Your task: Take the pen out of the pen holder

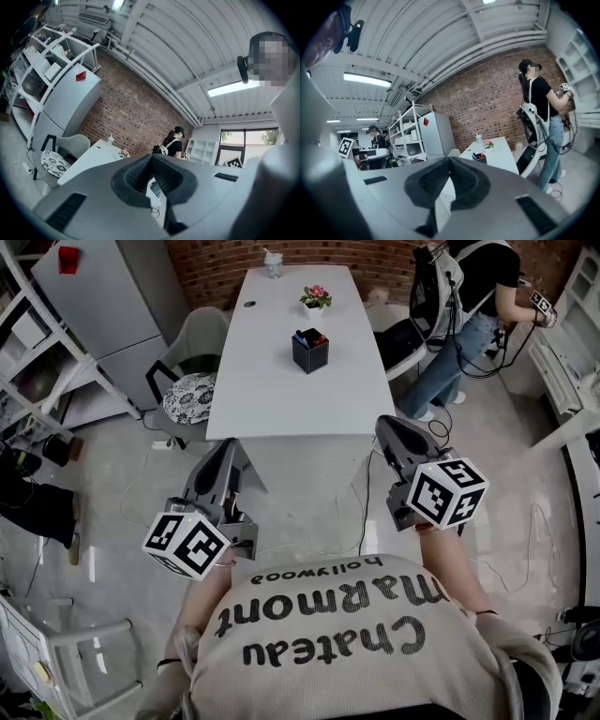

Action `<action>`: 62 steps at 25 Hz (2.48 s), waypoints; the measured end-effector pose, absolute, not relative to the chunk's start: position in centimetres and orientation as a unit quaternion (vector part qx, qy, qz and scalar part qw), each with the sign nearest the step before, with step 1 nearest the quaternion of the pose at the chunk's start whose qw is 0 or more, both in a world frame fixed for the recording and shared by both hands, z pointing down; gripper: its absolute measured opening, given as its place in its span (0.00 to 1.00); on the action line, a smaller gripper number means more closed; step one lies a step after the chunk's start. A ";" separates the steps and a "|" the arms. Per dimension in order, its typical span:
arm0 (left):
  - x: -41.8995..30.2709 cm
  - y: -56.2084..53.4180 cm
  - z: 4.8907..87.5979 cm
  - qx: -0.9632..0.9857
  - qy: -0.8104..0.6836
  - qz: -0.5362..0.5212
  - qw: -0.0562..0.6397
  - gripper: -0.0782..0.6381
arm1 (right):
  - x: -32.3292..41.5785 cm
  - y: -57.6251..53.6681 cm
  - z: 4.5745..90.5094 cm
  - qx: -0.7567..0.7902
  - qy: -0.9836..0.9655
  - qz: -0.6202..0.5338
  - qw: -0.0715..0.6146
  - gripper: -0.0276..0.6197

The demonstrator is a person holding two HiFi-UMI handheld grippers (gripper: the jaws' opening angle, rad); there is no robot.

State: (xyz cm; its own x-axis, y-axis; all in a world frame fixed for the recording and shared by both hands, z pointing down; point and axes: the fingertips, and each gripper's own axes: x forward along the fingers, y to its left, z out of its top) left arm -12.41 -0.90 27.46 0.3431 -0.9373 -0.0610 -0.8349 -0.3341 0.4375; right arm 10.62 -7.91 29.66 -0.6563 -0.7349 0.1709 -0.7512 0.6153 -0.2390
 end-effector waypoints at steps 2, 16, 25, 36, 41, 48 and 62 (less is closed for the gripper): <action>-13.3 -1.6 28.1 0.805 -0.547 -0.148 0.174 0.11 | 10.1 -8.6 30.8 0.422 -0.892 0.156 0.033 0.05; -18.4 -4.6 32.9 0.782 -0.567 -0.145 0.214 0.11 | 5.7 -12.7 35.5 0.412 -0.890 0.179 0.077 0.05; -20.7 -11.6 32.8 0.767 -0.588 -0.147 0.212 0.11 | 3.3 -20.9 36.4 0.393 -0.897 0.183 0.084 0.05; -23.2 -21.4 30.4 0.749 -0.618 -0.156 0.183 0.11 | -0.3 -33.2 34.6 0.349 -0.919 0.167 0.071 0.05; -24.1 -24.5 31.0 0.733 -0.637 -0.163 0.172 0.11 | -0.7 -38.2 35.0 0.339 -0.925 0.163 0.058 0.05; -24.1 -28.0 33.7 0.724 -0.643 -0.164 0.188 0.11 | -1.2 -42.9 38.3 0.332 -0.923 0.181 0.072 0.05; -26.6 -29.2 34.6 0.695 -0.671 -0.157 0.205 0.11 | -3.6 -48.7 42.7 0.278 -0.932 0.140 0.186 0.13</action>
